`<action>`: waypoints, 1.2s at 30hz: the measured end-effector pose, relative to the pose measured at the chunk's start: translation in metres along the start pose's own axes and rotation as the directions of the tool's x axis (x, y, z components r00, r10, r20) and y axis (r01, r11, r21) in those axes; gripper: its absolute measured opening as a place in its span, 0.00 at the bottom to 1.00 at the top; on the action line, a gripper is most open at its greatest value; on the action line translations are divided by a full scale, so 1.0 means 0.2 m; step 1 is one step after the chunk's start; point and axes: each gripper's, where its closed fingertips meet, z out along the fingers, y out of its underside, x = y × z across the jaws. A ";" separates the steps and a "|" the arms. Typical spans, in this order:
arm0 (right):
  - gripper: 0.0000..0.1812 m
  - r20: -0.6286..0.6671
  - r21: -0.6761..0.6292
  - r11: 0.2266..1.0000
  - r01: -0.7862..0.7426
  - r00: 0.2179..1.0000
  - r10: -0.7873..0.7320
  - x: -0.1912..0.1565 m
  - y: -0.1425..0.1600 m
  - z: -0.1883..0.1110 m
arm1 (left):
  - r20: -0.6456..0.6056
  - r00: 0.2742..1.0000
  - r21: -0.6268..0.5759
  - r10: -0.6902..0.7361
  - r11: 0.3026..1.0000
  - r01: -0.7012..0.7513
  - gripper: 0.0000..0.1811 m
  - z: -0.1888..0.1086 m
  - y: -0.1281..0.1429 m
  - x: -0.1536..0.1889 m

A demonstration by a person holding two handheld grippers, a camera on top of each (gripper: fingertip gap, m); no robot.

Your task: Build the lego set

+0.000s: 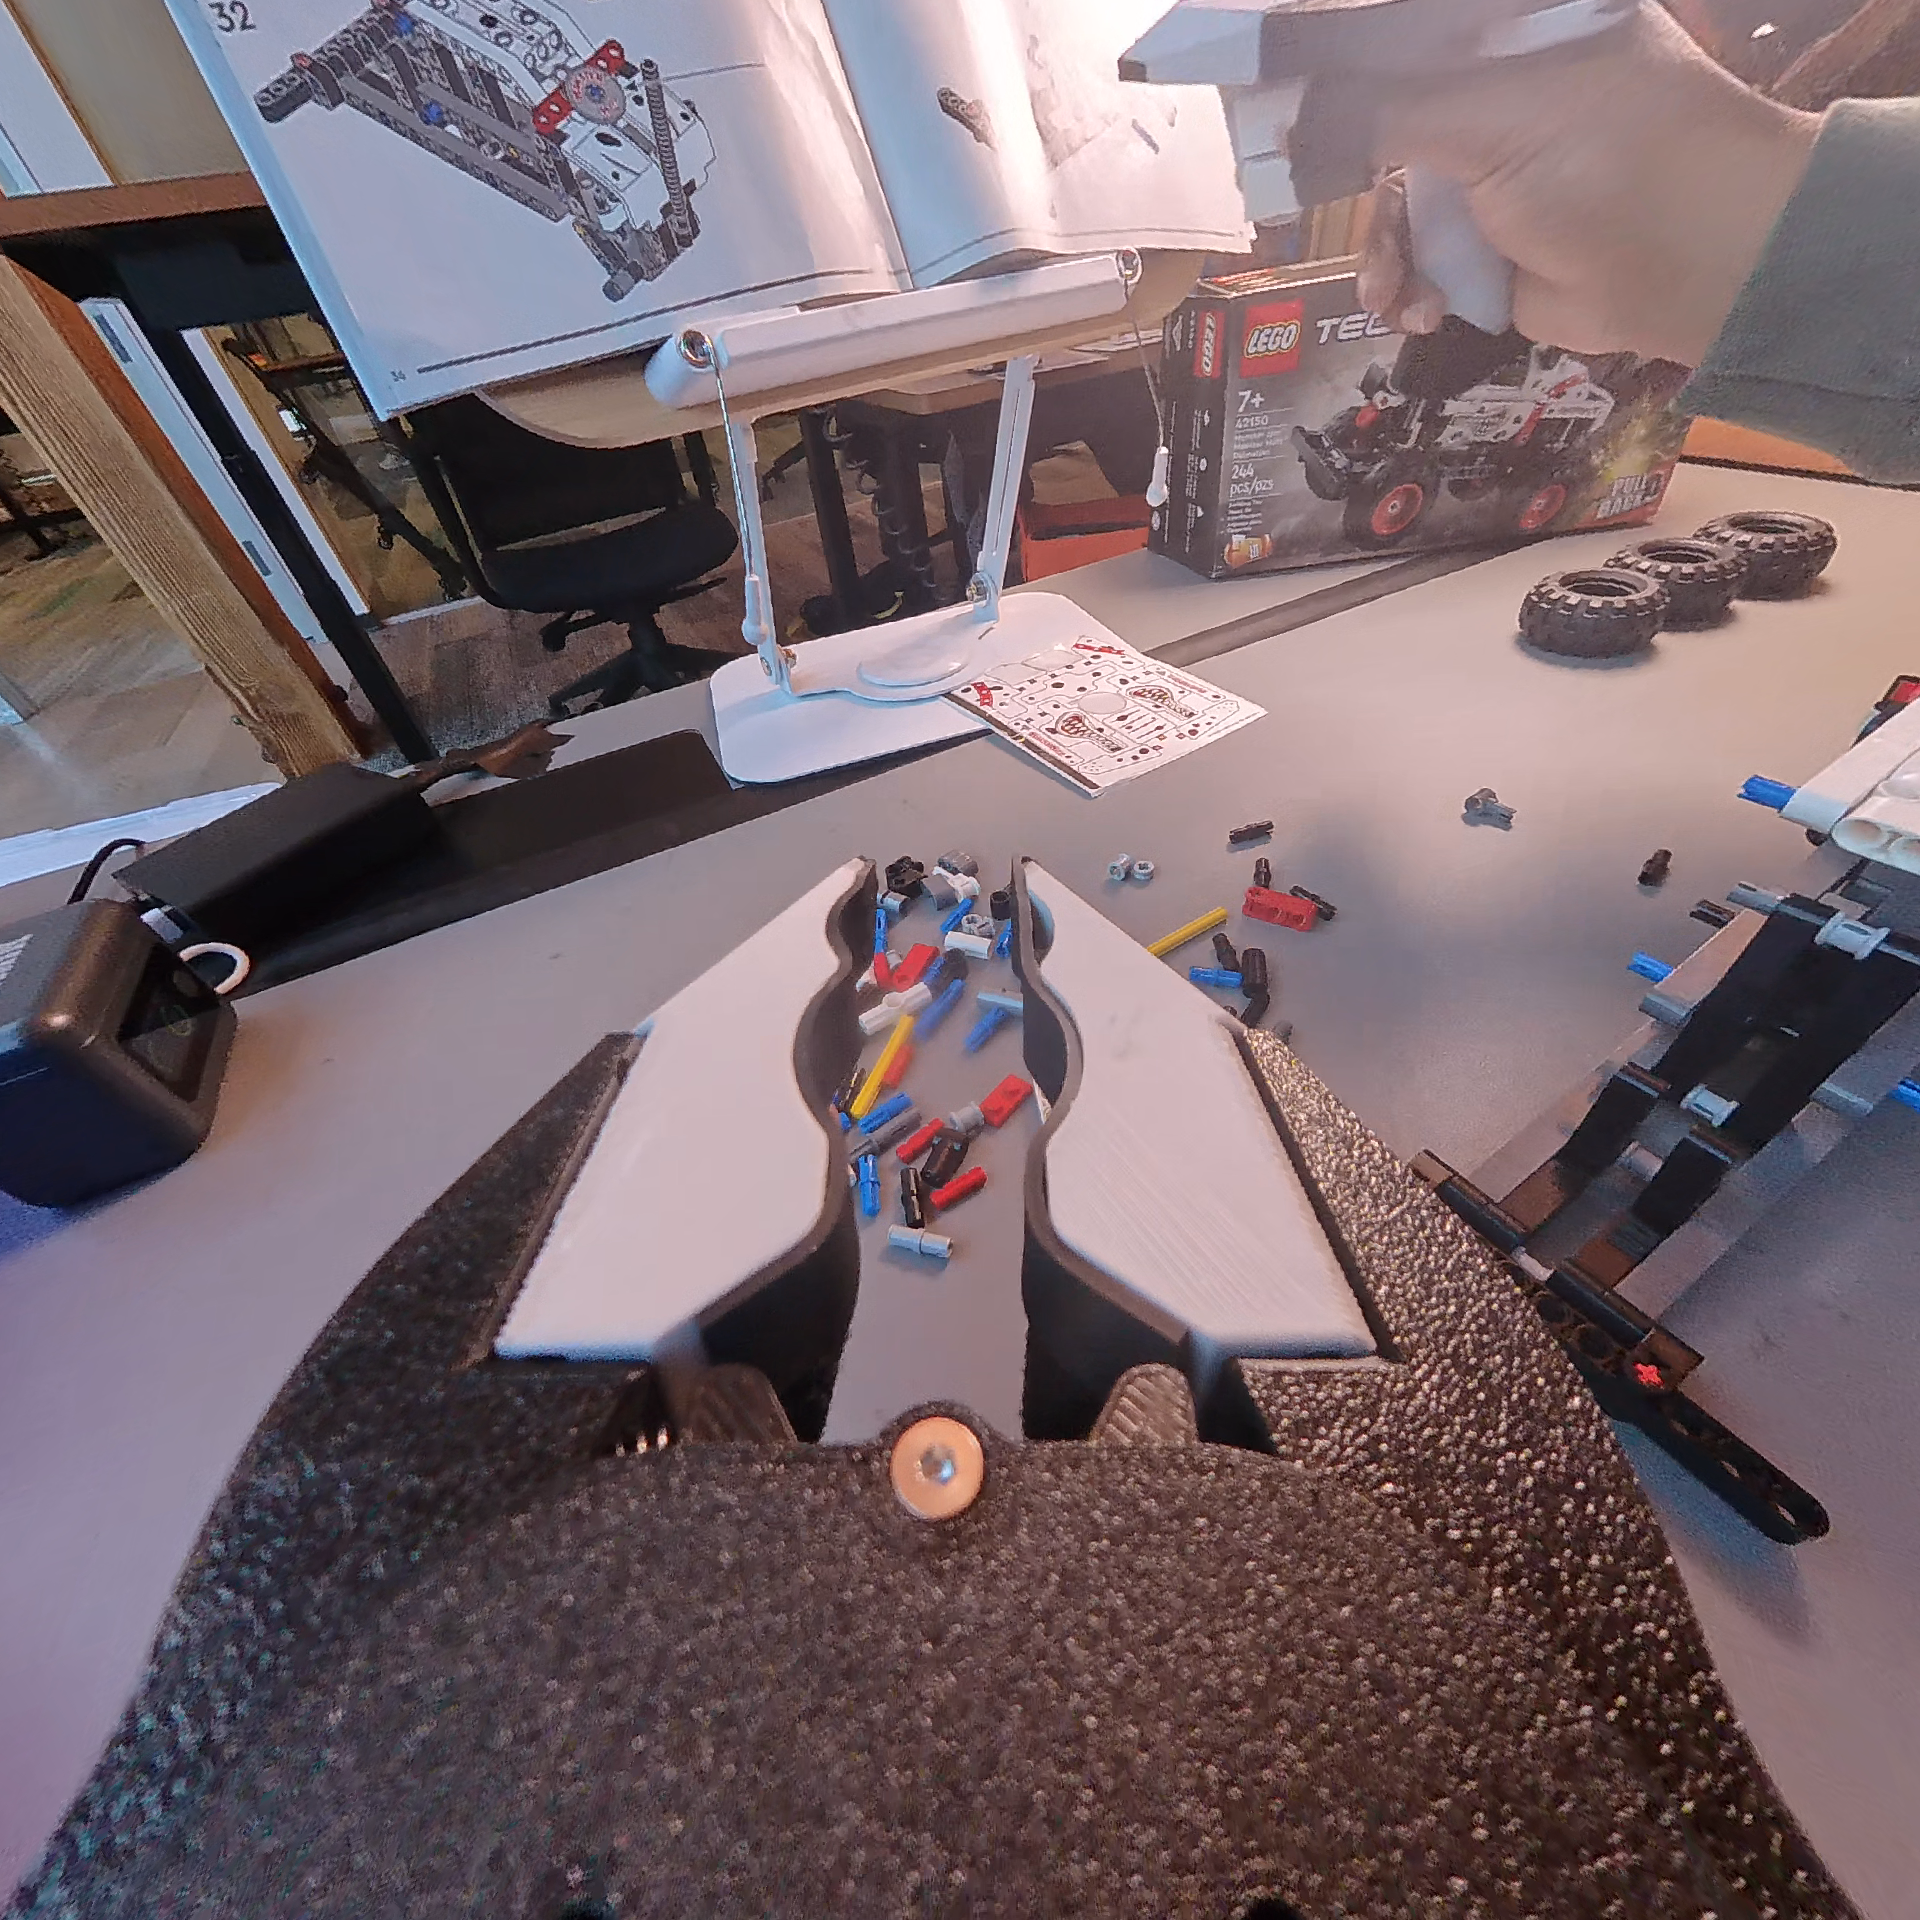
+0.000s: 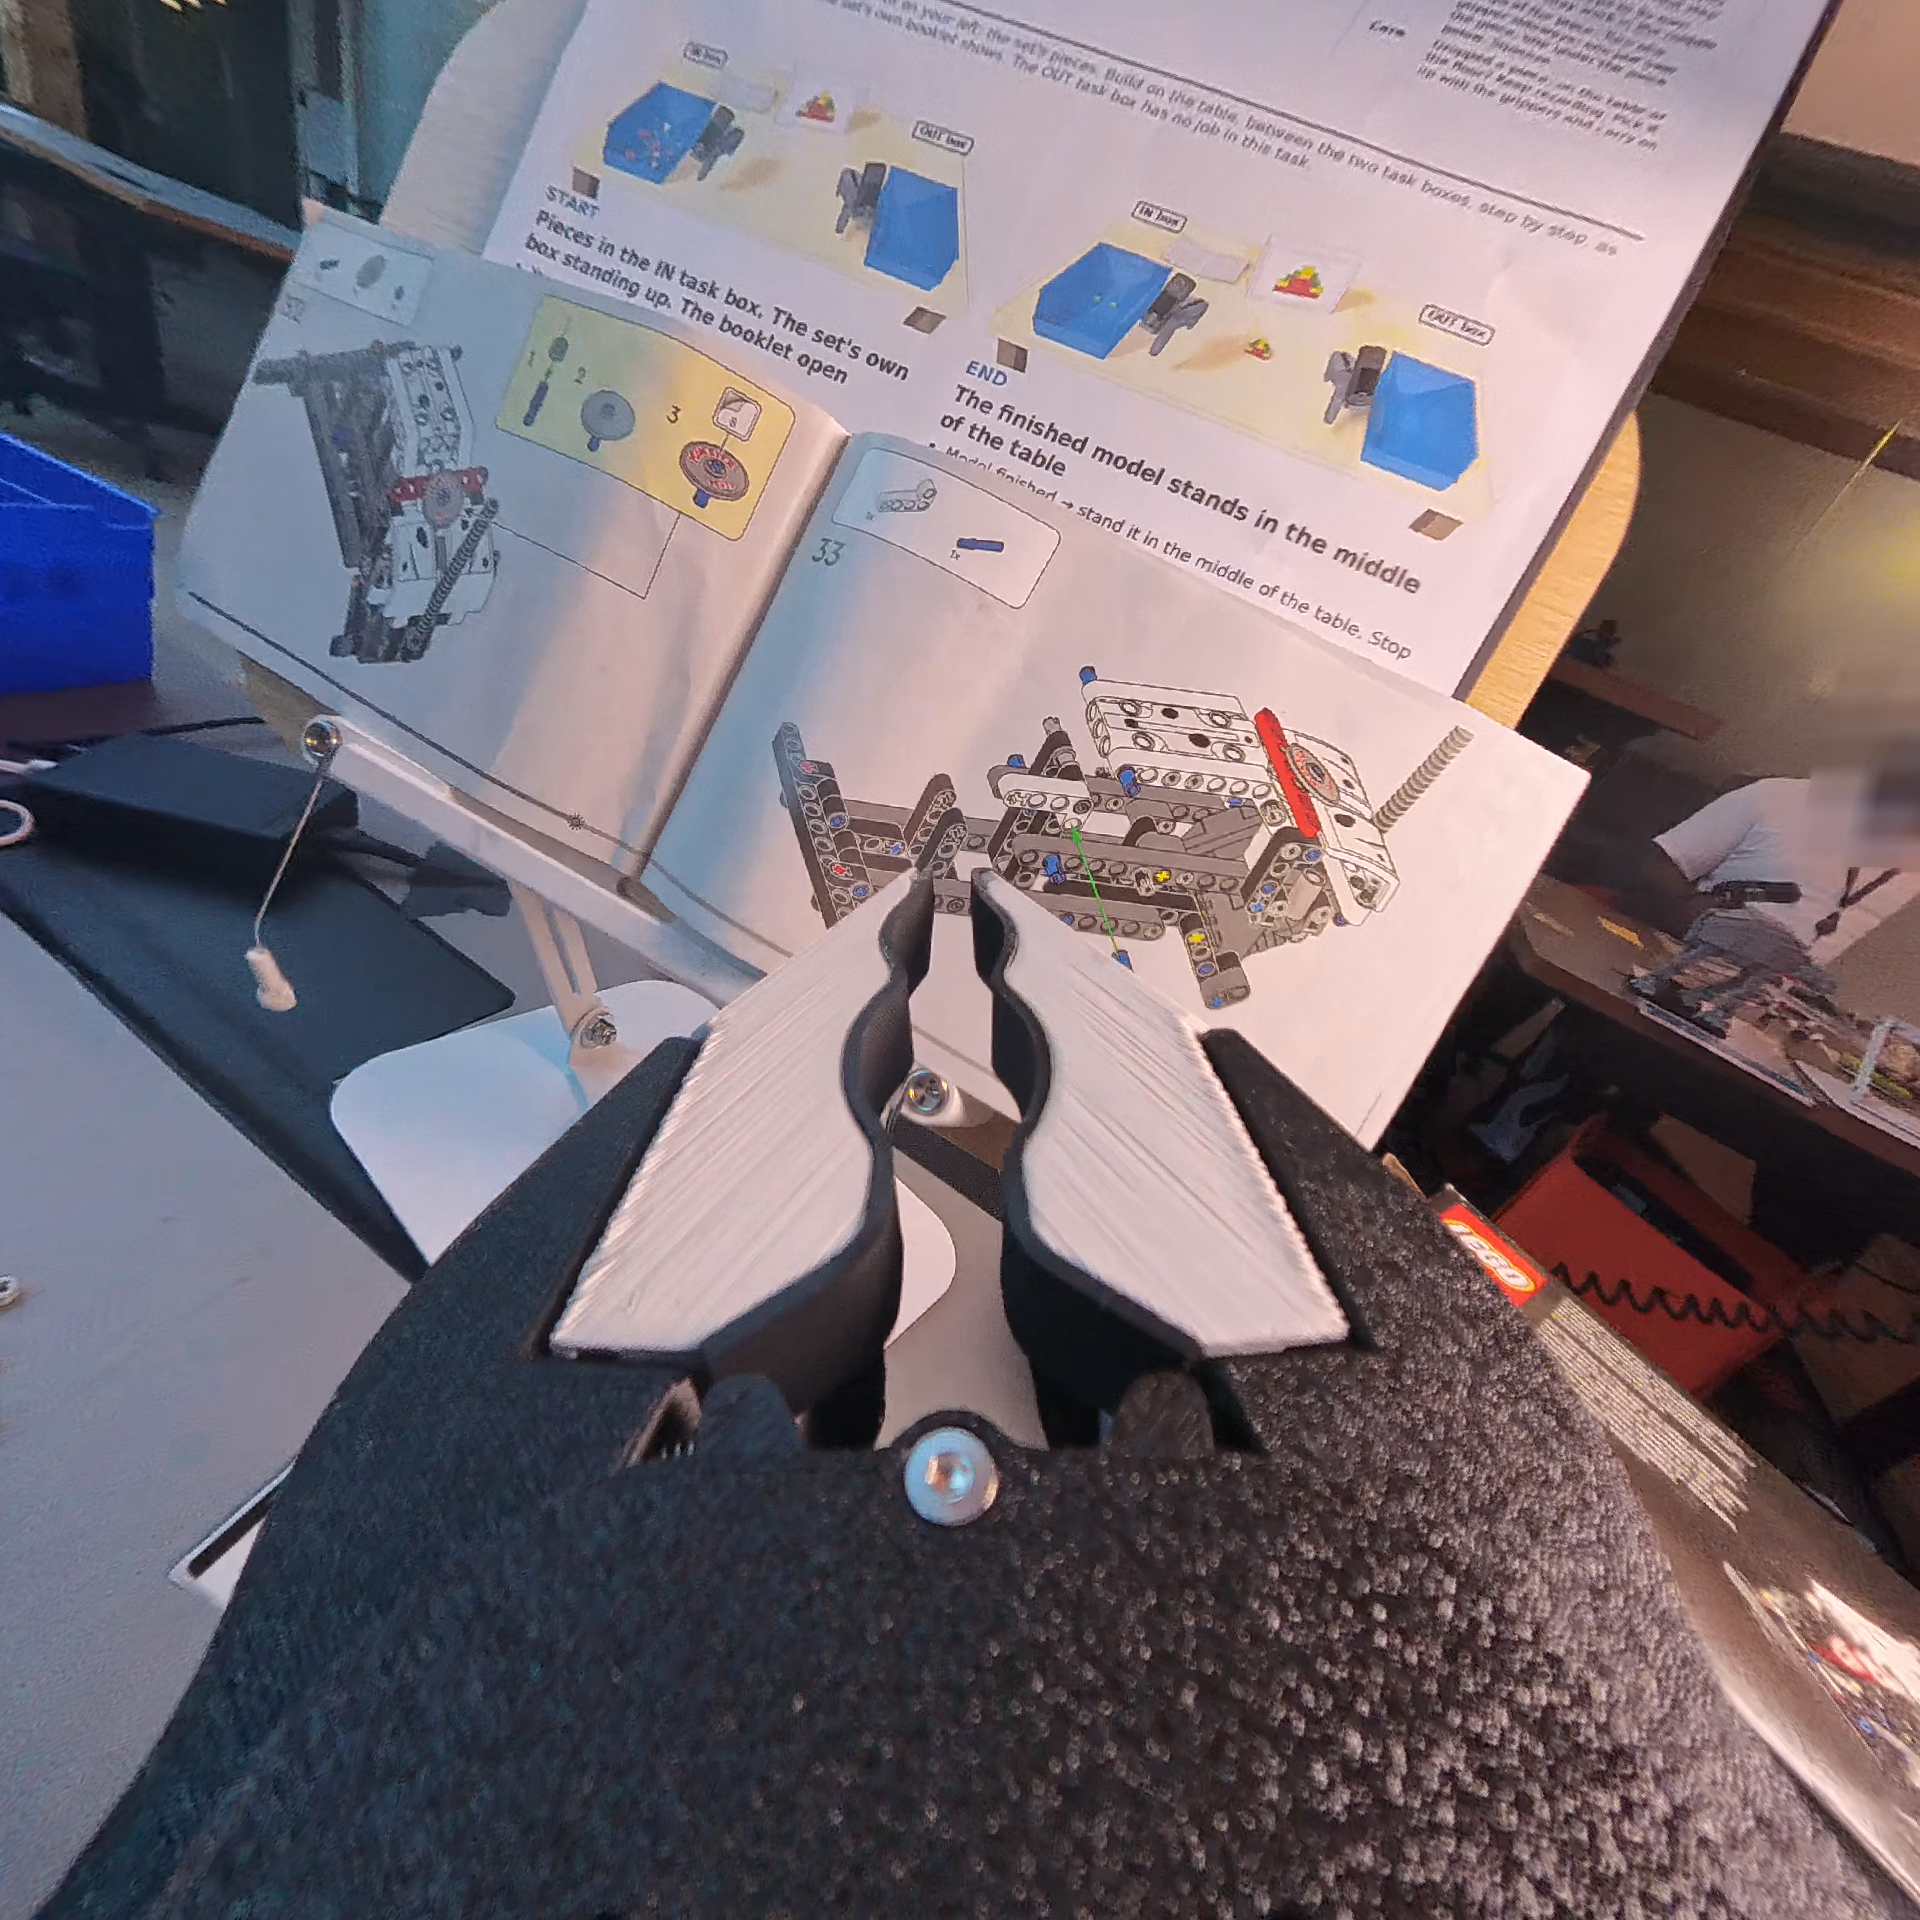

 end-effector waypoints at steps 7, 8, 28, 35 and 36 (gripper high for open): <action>0.04 0.030 0.058 0.998 0.036 0.999 -0.037 -0.02 -0.16 0.14 | 0.000 1.000 -0.010 0.010 1.000 -0.010 0.14 0.01 0.01 0.01; 0.04 0.030 0.062 0.997 0.040 0.999 -0.042 -0.02 -0.19 0.15 | -0.001 1.000 -0.010 0.011 1.000 -0.011 0.14 0.01 0.01 0.01; 0.07 0.231 -0.103 0.993 -0.055 0.970 0.078 -0.15 0.06 -1.13 | -0.348 0.936 -0.475 0.055 0.850 -0.227 0.11 0.08 0.37 0.08; 0.07 0.170 -0.163 0.978 -0.133 0.972 0.161 -0.20 0.23 -1.54 | -0.355 0.935 -0.536 0.000 0.819 -0.203 0.08 0.09 0.41 0.12; 0.07 0.175 -0.163 0.978 -0.134 0.971 0.162 -0.22 0.24 -1.57 | -0.357 0.934 -0.543 -0.009 0.816 -0.199 0.07 0.10 0.41 0.13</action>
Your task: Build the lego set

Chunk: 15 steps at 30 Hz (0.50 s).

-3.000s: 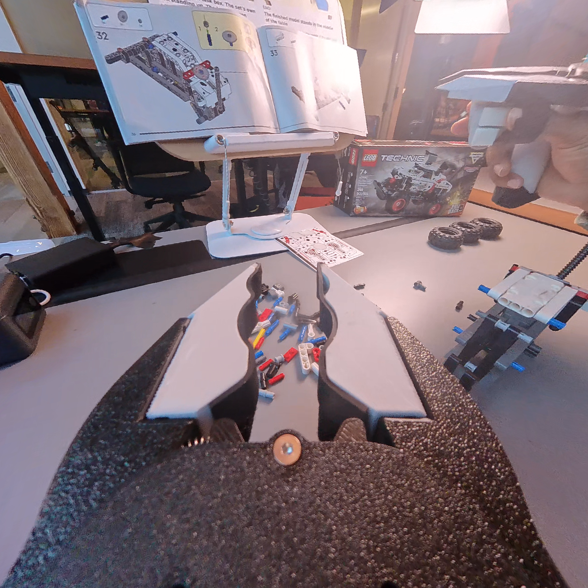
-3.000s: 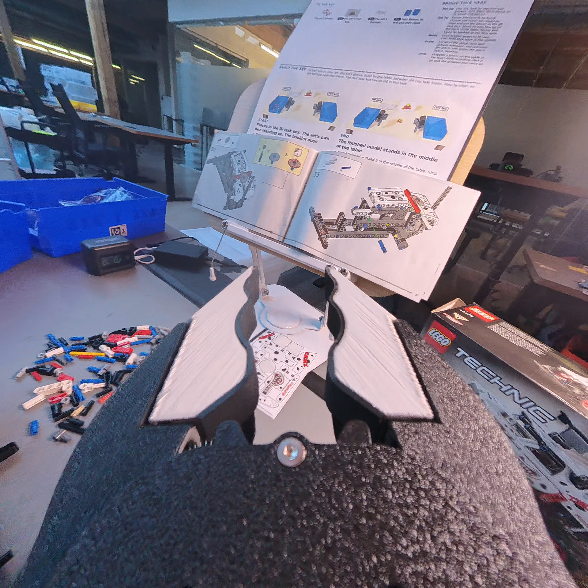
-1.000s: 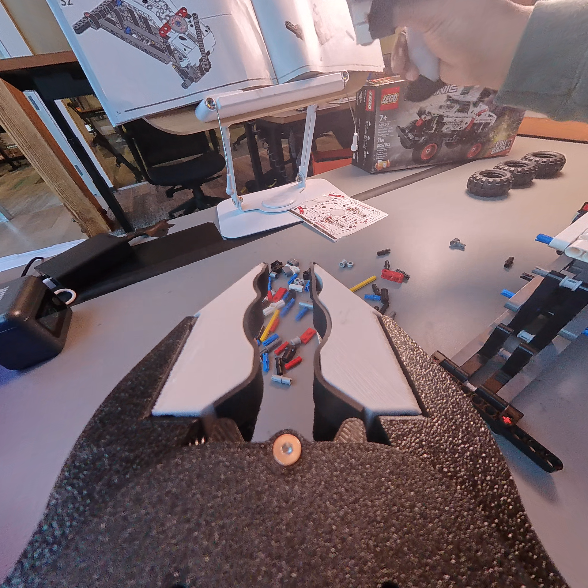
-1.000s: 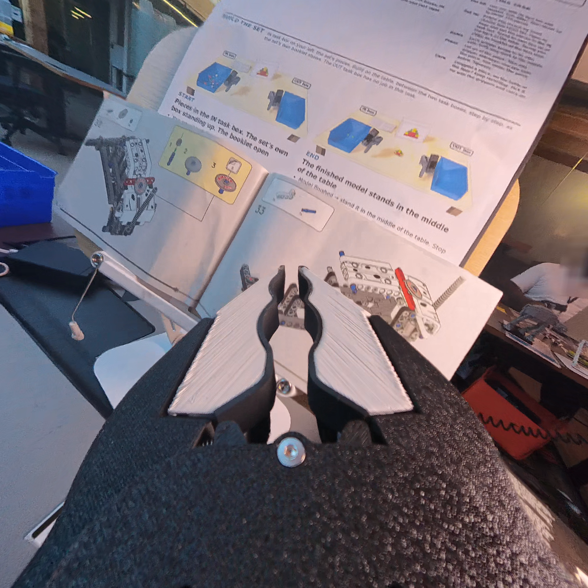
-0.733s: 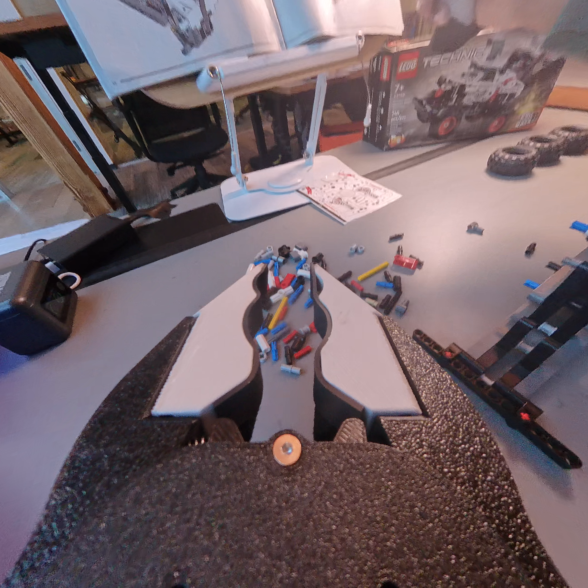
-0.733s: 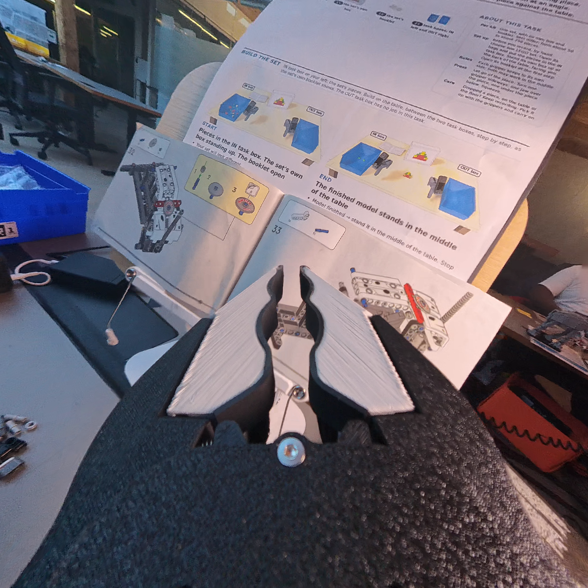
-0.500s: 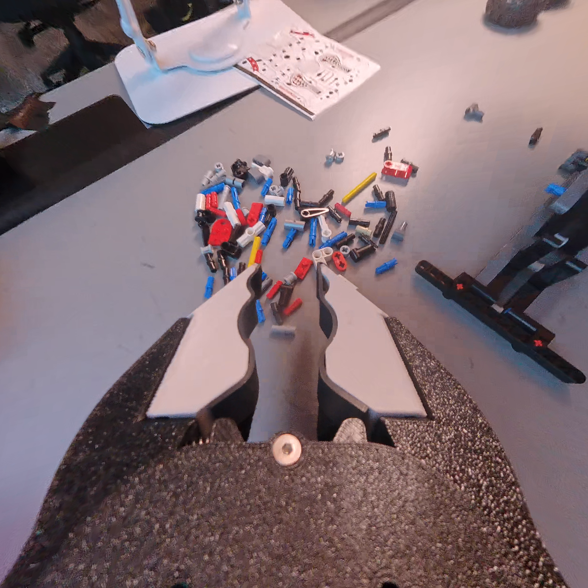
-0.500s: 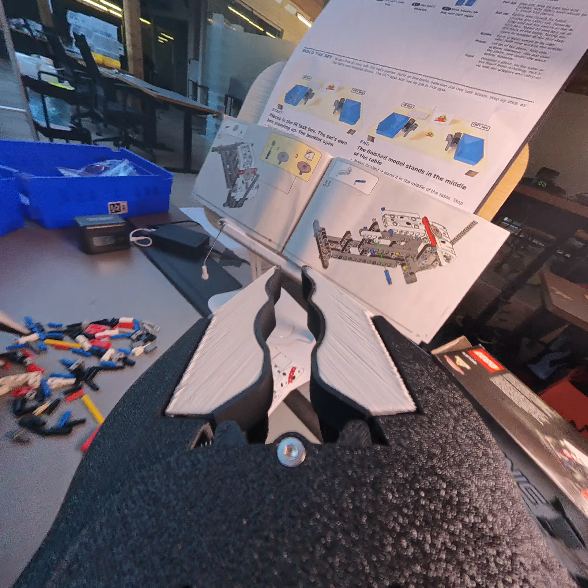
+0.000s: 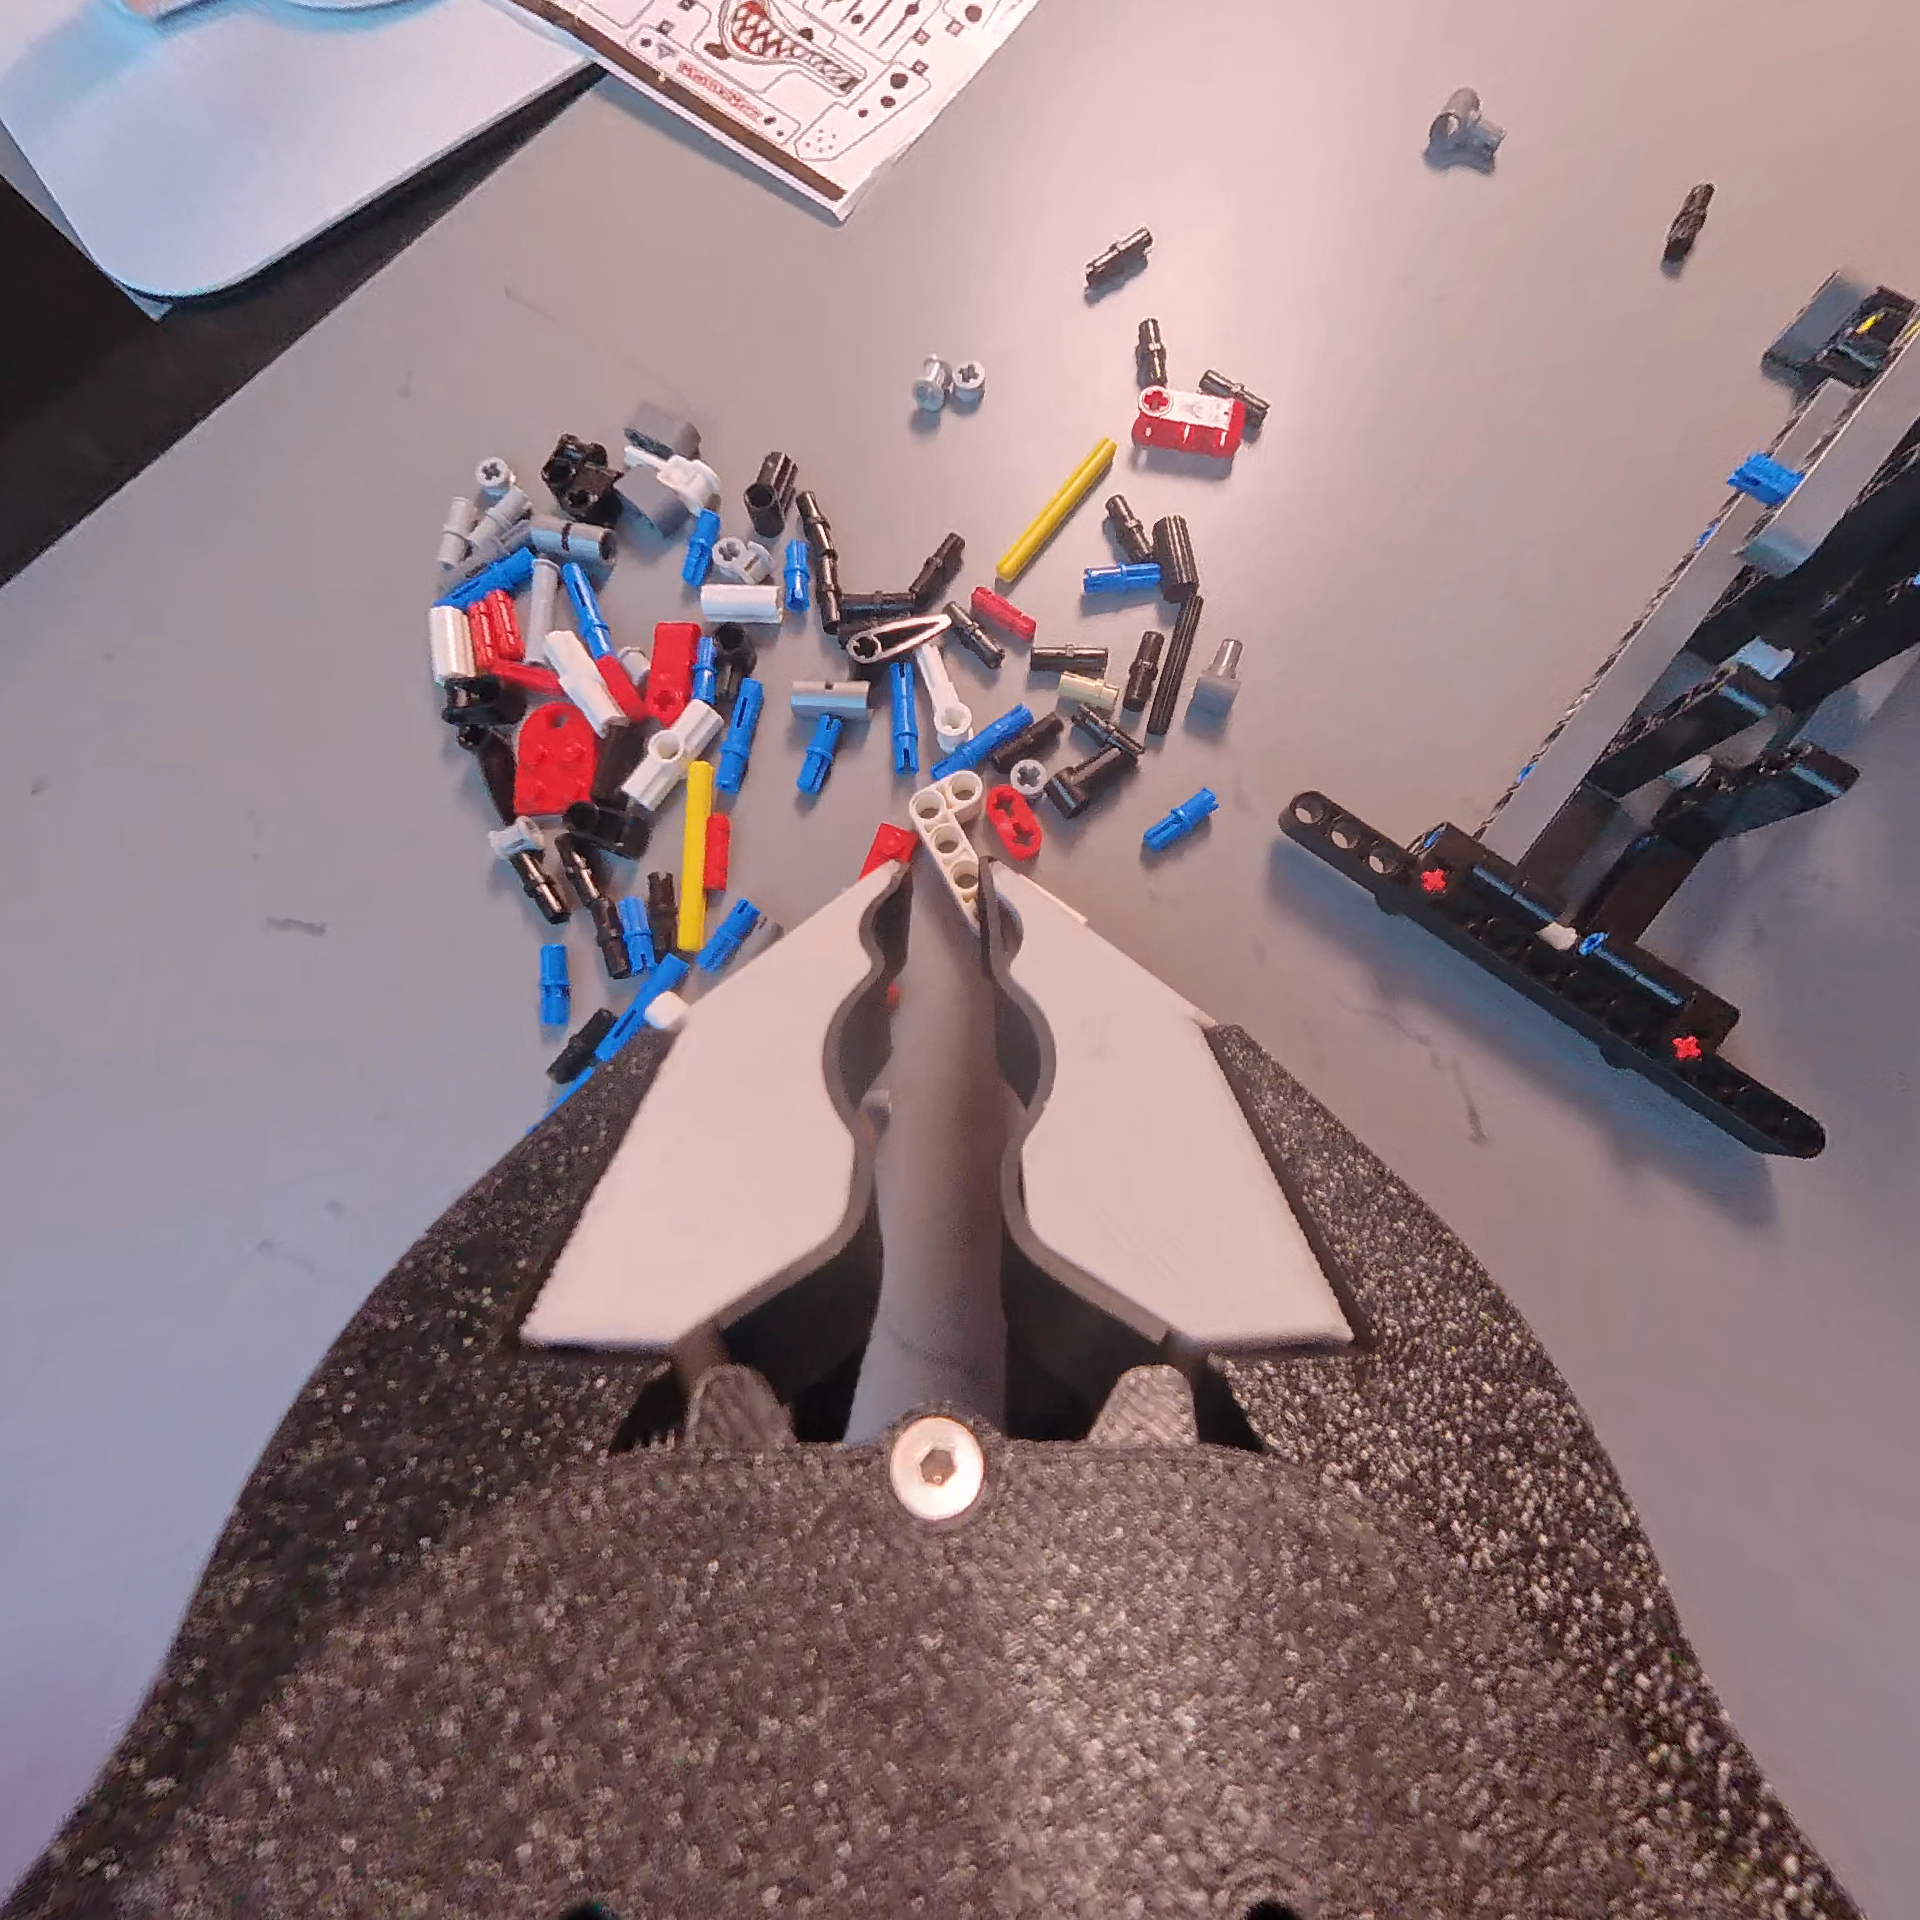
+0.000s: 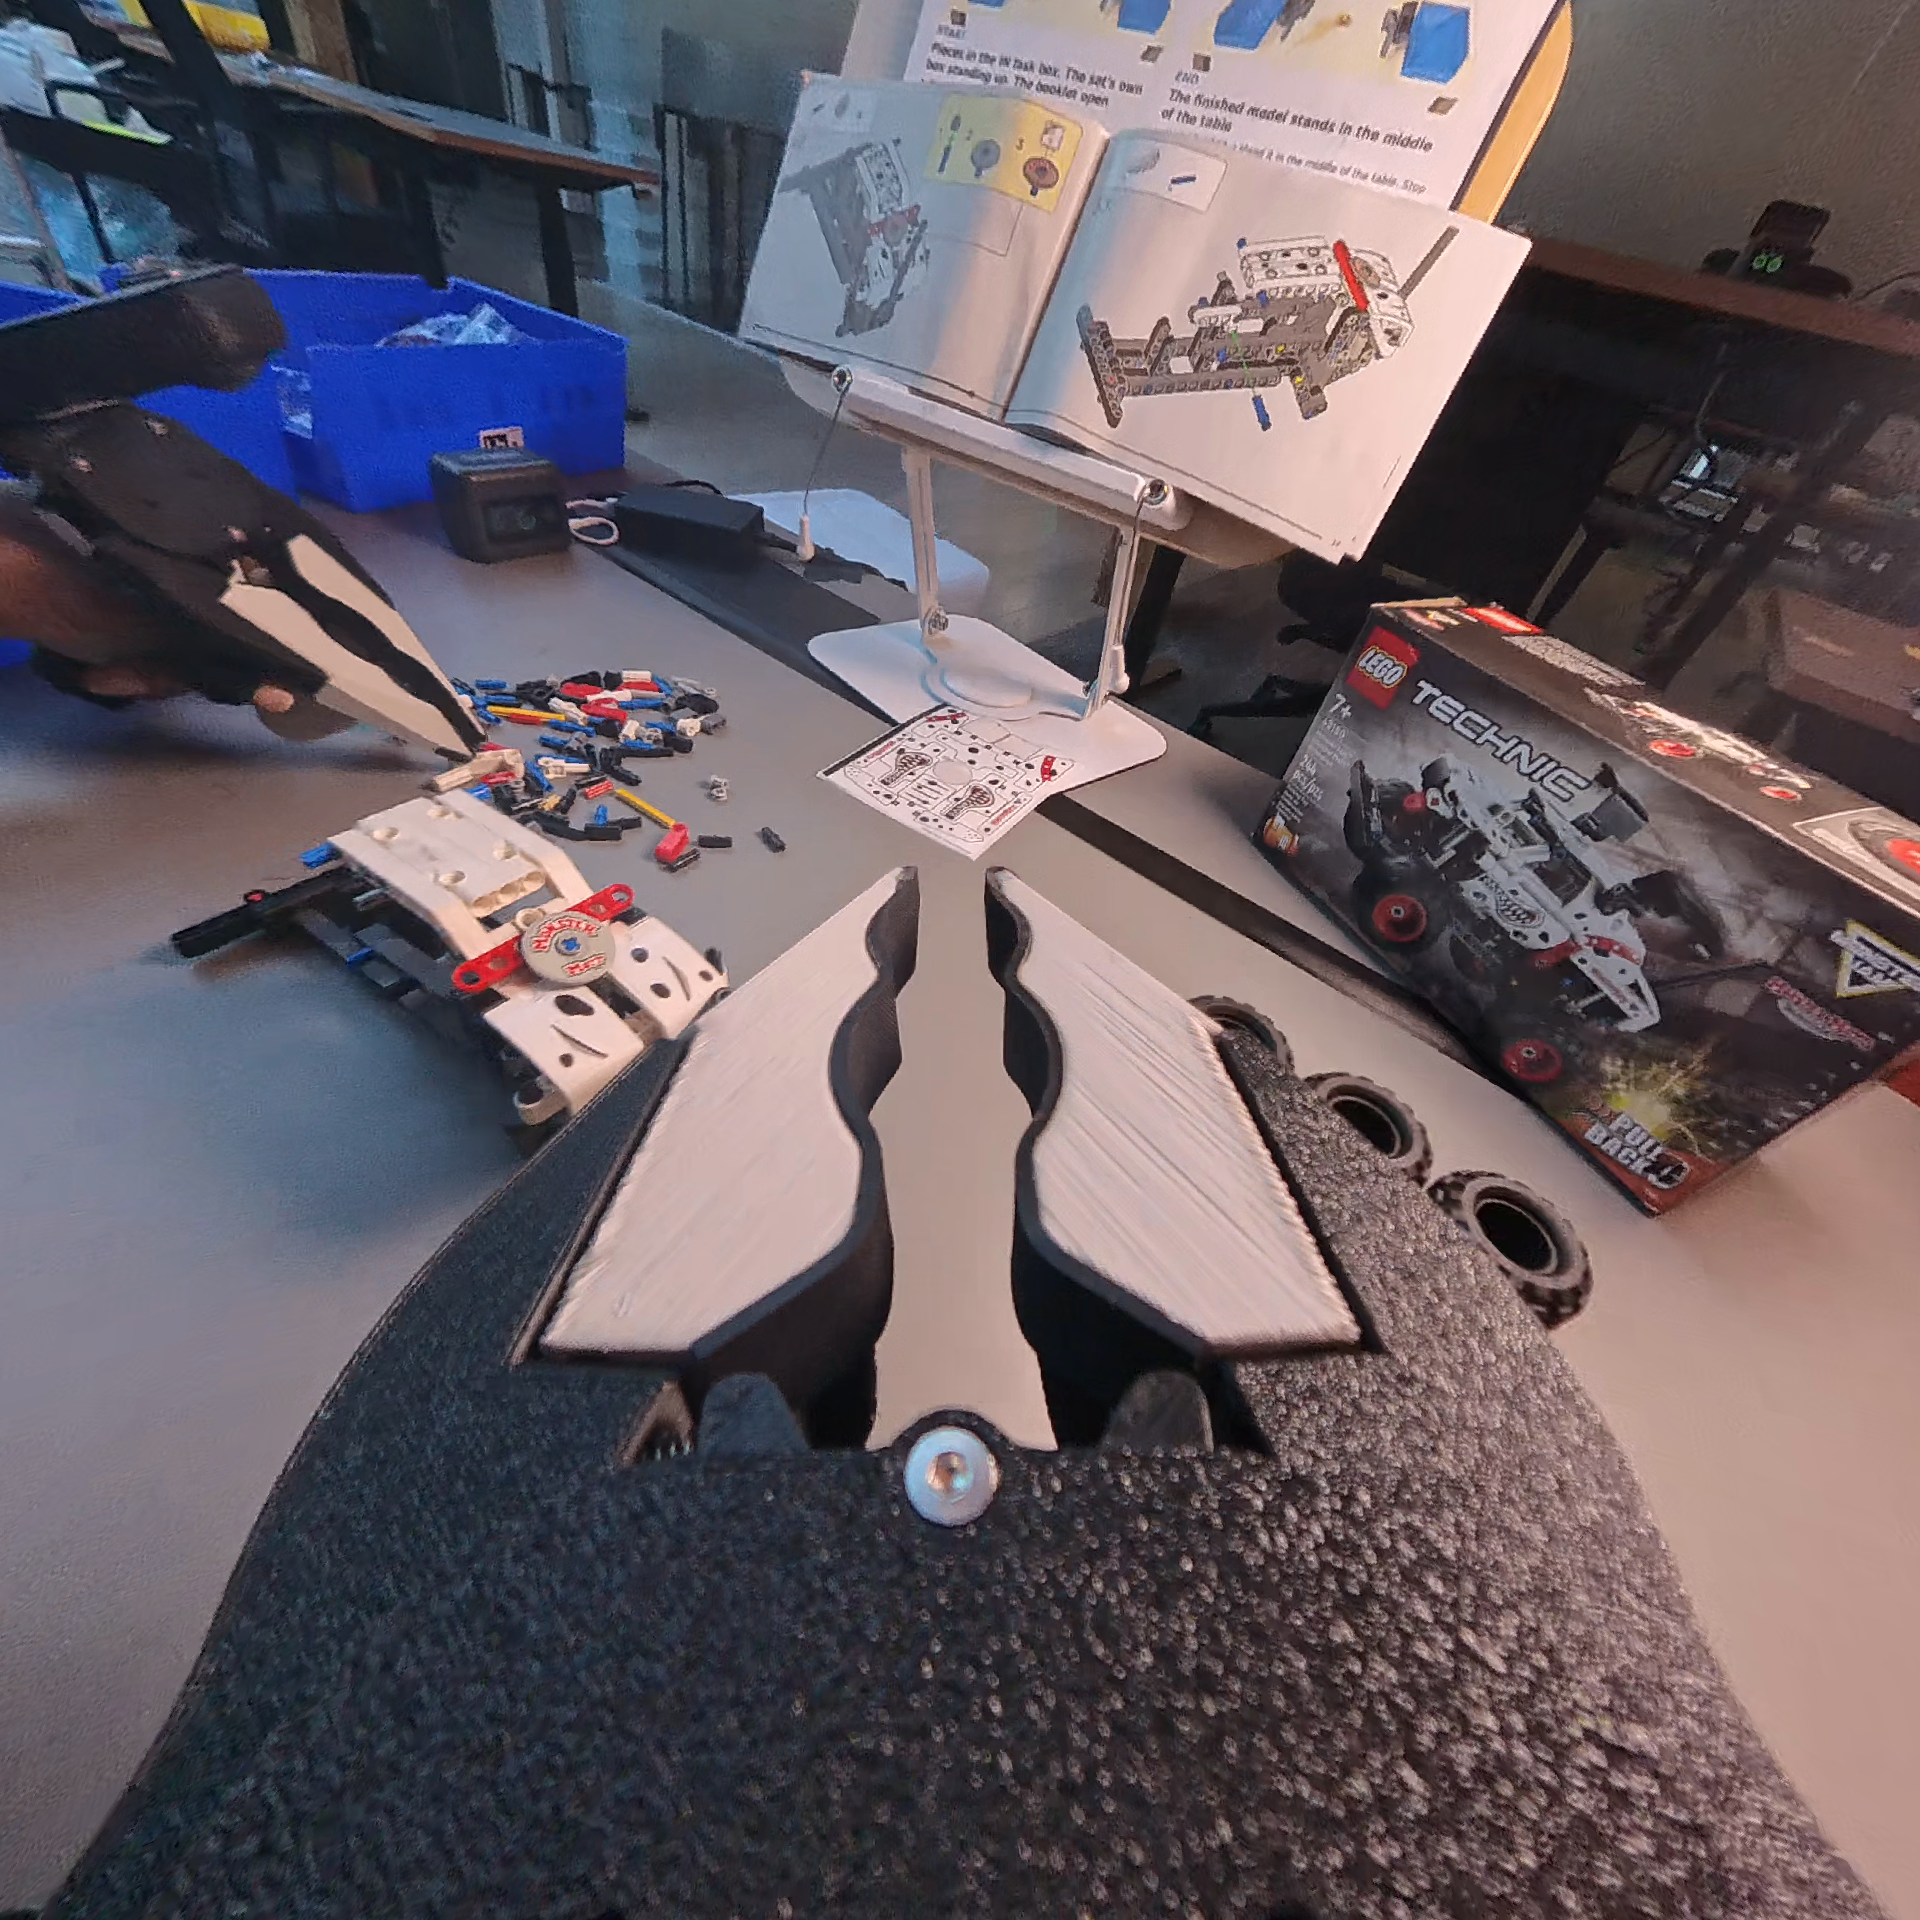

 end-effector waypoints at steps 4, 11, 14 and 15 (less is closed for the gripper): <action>0.07 0.031 0.011 0.999 0.052 0.998 -0.053 -0.12 -0.03 -0.01 | 0.005 1.000 -0.031 0.000 1.000 0.000 0.05 0.01 0.00 0.01; 0.07 0.139 0.067 0.993 0.099 0.984 -0.107 -0.34 -0.16 0.03 | 0.014 1.000 -0.092 -0.028 0.995 0.029 0.04 0.01 0.00 0.01; 0.07 0.171 0.082 0.989 0.126 0.975 -0.138 -0.43 -0.20 0.05 | 0.026 0.999 -0.119 -0.036 0.992 0.039 0.08 0.02 0.00 -0.01; 0.07 0.177 0.086 0.987 0.138 0.972 -0.152 -0.46 -0.21 0.05 | 0.035 0.999 -0.126 -0.030 0.991 0.034 0.09 0.02 0.00 -0.01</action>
